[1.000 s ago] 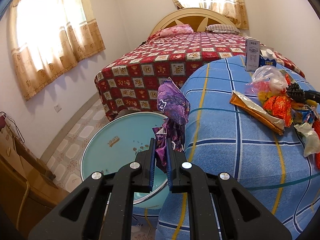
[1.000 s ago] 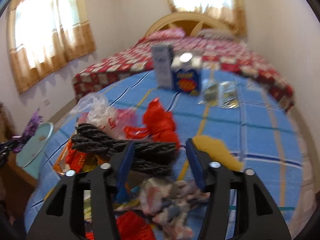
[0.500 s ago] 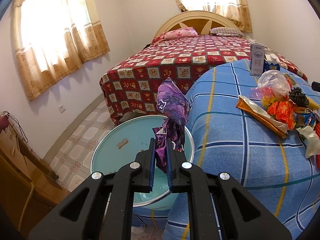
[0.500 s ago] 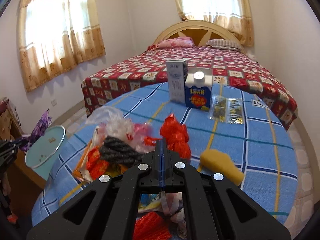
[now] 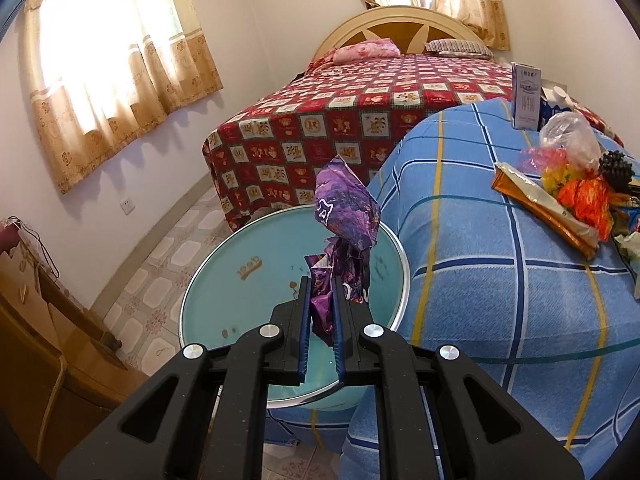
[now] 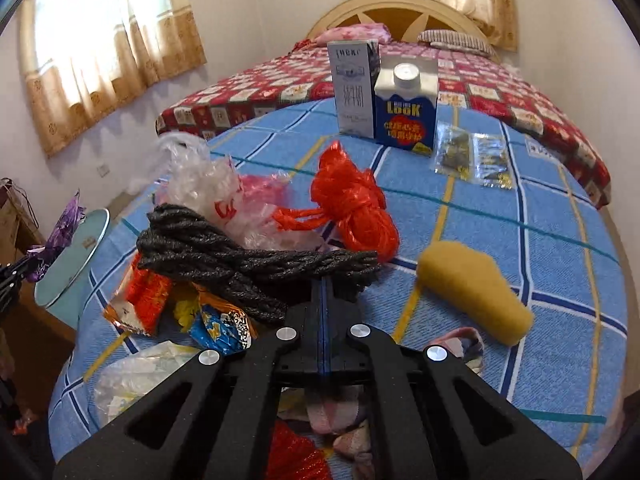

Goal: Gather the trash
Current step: 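Hold the purple wrapper in the left gripper while the right gripper grasps the plaid cloth rag, then carry both items over the light blue bin and open both grippers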

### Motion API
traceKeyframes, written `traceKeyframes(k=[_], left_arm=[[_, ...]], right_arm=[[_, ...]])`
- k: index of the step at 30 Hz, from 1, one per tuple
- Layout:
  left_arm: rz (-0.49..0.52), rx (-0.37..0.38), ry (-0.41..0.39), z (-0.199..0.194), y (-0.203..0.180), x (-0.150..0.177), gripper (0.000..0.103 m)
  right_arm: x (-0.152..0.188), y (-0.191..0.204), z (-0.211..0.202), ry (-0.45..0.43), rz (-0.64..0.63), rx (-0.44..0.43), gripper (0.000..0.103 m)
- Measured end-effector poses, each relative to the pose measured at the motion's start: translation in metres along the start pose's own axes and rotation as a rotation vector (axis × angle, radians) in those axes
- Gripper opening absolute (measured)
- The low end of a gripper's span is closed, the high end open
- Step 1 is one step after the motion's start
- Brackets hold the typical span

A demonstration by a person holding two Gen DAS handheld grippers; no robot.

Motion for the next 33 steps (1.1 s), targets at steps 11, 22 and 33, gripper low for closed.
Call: traceKeyframes(k=[11, 22, 33], left_arm=[[-0.004, 0.023, -0.030, -0.023, -0.002, 0.009, 0.009], [0.116, 0.103, -0.010, -0.037, -0.057, 0.039, 0.010], [0.063, 0.070, -0.031, -0.039, -0.031, 0.022, 0.009]], right_arm=[[0.002, -0.020, -0.057, -0.117, 0.023, 0.127, 0.012], [0.068, -0.018, -0.042, -0.022, 0.030, 0.110, 0.041], [0.036, -0.010, -0.074, -0.127, -0.006, 0.130, 0.014]])
Point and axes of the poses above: each gripper's, at about its wrist camera, not at the fingertips, and z roughly the way its jaws point, y to its left, x to its underside, the point moved 8 cm from there along z, roughly the way its jaws point, and after that the axes turned 10 degrees about y, right-handed, at the moved point
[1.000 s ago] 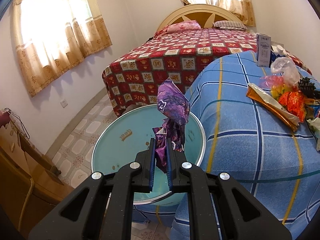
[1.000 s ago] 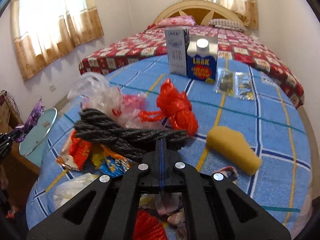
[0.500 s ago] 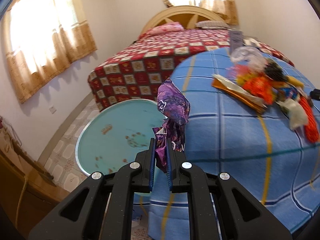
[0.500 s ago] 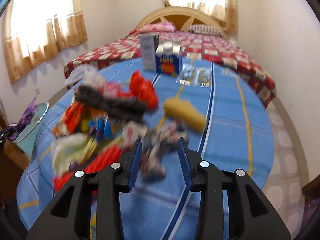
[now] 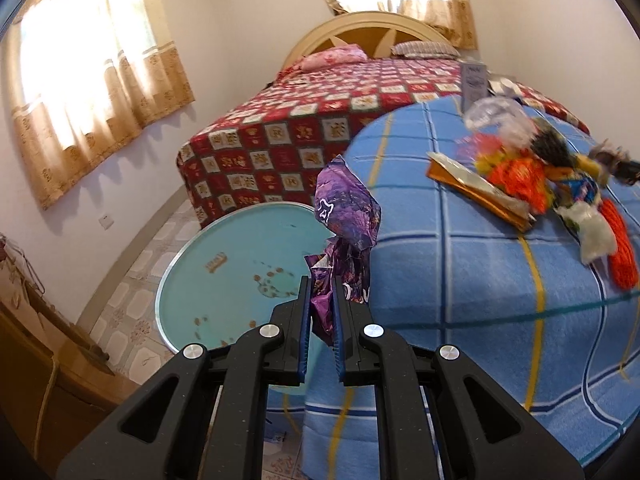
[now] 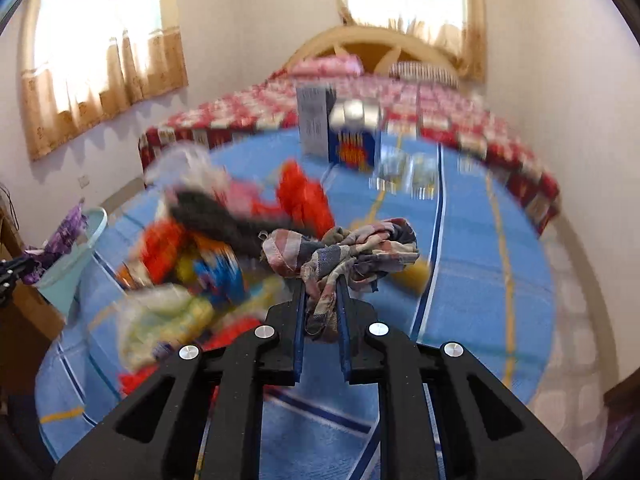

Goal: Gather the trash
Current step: 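Carry both items over the light blue bin and open both grippers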

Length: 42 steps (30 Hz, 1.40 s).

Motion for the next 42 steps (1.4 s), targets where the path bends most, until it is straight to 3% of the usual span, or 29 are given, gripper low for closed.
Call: traceKeyframes(k=[6, 14, 25, 42], left_arm=[[-0.058, -0.058, -0.010, -0.002, 0.036, -0.010, 0.010], [-0.109, -0.154, 0.060, 0.017, 0.084, -0.007, 0.010], [-0.184, -0.220, 0.097, 0.032, 0.134, 0.002, 0.010], [-0.198, -0.244, 0.130, 0.044, 0.150, 0.009, 0.010]], right_arm=[[-0.046, 0.046, -0.024, -0.088, -0.088, -0.061, 0.014], [-0.080, 0.156, 0.006, -0.085, -0.269, -0.211, 0.014], [-0.086, 0.267, 0.053, -0.017, -0.432, -0.303, 0.014], [-0.072, 0.341, 0.091, 0.035, -0.543, -0.349, 0.014]])
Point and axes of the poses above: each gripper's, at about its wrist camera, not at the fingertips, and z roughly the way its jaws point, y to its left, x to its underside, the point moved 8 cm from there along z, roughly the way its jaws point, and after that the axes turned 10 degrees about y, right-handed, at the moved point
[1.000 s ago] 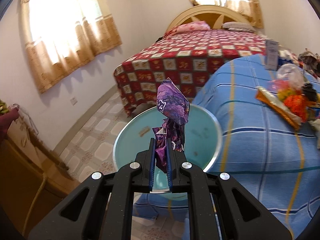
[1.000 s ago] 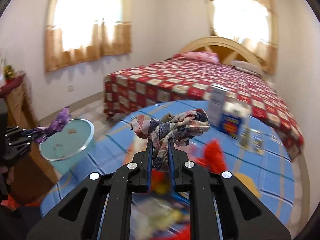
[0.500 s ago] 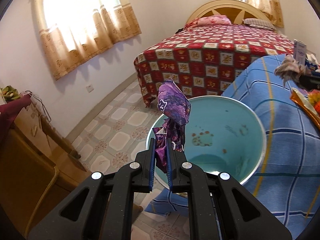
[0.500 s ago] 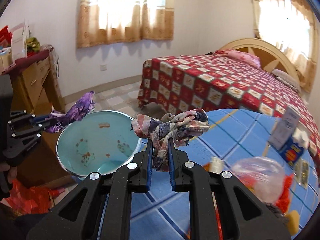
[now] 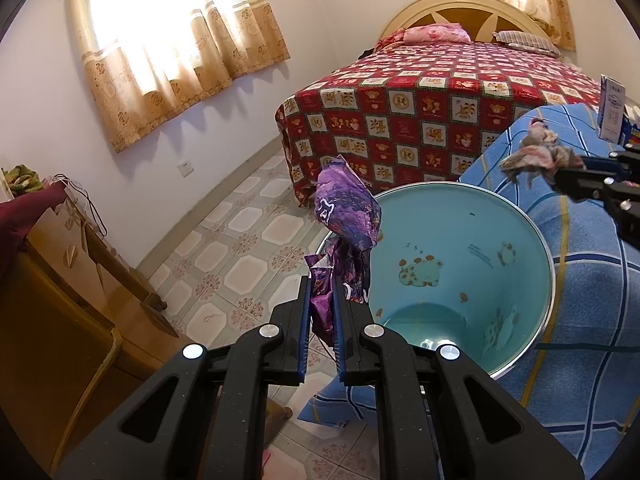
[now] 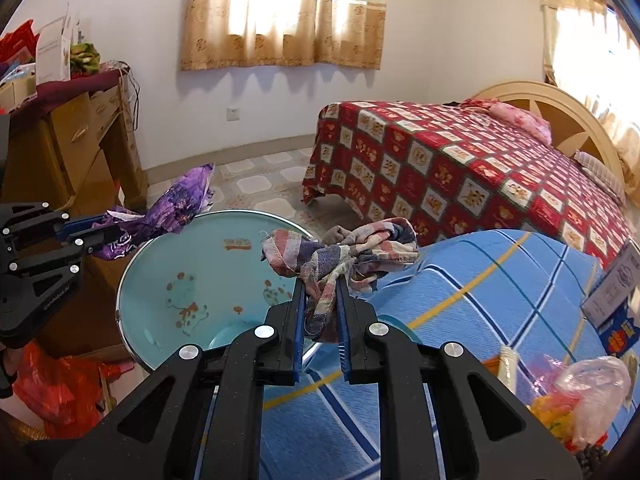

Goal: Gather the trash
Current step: 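Carry both items over the light blue bin and open both grippers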

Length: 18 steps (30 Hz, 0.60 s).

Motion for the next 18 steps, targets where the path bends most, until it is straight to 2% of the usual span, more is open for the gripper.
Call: traceKeyframes(k=[18], left_arm=[[0.006, 0.032, -0.007, -0.004, -0.008, 0.000, 0.010]], right_arm=[[0.003, 0.014, 0.009, 0.016, -0.036, -0.027, 0.015]])
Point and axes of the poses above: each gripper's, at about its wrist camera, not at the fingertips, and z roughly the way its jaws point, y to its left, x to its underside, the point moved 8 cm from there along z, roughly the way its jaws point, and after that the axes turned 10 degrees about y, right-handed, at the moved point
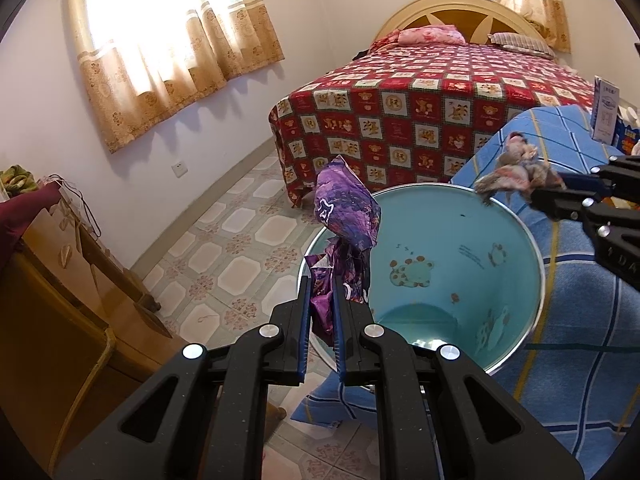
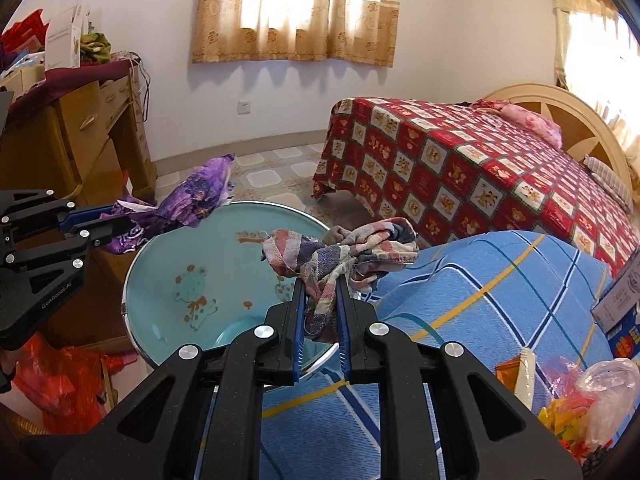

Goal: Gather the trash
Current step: 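Carry both items over the light blue bin and open both grippers, then move both open grippers back to the trash pile on the table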

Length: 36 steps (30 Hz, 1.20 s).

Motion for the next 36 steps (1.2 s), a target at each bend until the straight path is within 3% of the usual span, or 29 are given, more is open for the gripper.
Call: traceKeyframes(k=[3, 4, 5, 7, 8, 17, 21, 28, 32, 36], left_arm=[[0.003, 0.026, -0.009, -0.001, -0.005, 0.000, 0.013], [0.008, 0.037, -0.013, -0.002, -0.007, 0.000, 0.013], [0.014, 0.045, -0.019, -0.003, -0.010, 0.000, 0.015], [0.019, 0.051, -0.024, -0.005, -0.014, 0.000, 0.035], [0.020, 0.051, -0.033, -0.007, -0.016, 0.000, 0.045], [0.035, 0.085, -0.043, -0.021, -0.037, 0.003, 0.060], [0.094, 0.124, -0.042, -0.029, -0.069, 0.012, 0.062], [0.208, 0.191, -0.026, -0.044, -0.135, 0.038, 0.069], [0.263, 0.215, -0.020, -0.053, -0.164, 0.051, 0.071], [0.276, 0.241, -0.022, -0.063, -0.184, 0.053, 0.071]], right_arm=[[0.001, 0.006, 0.004, 0.015, -0.020, -0.015, 0.018], [0.001, 0.008, 0.005, 0.015, -0.023, -0.024, 0.021], [0.000, 0.008, 0.005, 0.009, -0.024, -0.023, 0.031], [0.000, 0.007, 0.004, 0.003, -0.017, -0.025, 0.046], [0.000, 0.006, 0.004, 0.001, -0.008, -0.031, 0.047], [0.015, -0.026, -0.036, -0.006, 0.066, 0.075, 0.057], [0.053, -0.063, -0.094, -0.049, 0.157, 0.137, 0.068], [0.169, -0.147, -0.172, -0.042, 0.391, 0.353, 0.076], [0.227, -0.149, -0.188, -0.025, 0.485, 0.345, 0.080], [0.240, -0.128, -0.177, -0.018, 0.452, 0.280, 0.080]])
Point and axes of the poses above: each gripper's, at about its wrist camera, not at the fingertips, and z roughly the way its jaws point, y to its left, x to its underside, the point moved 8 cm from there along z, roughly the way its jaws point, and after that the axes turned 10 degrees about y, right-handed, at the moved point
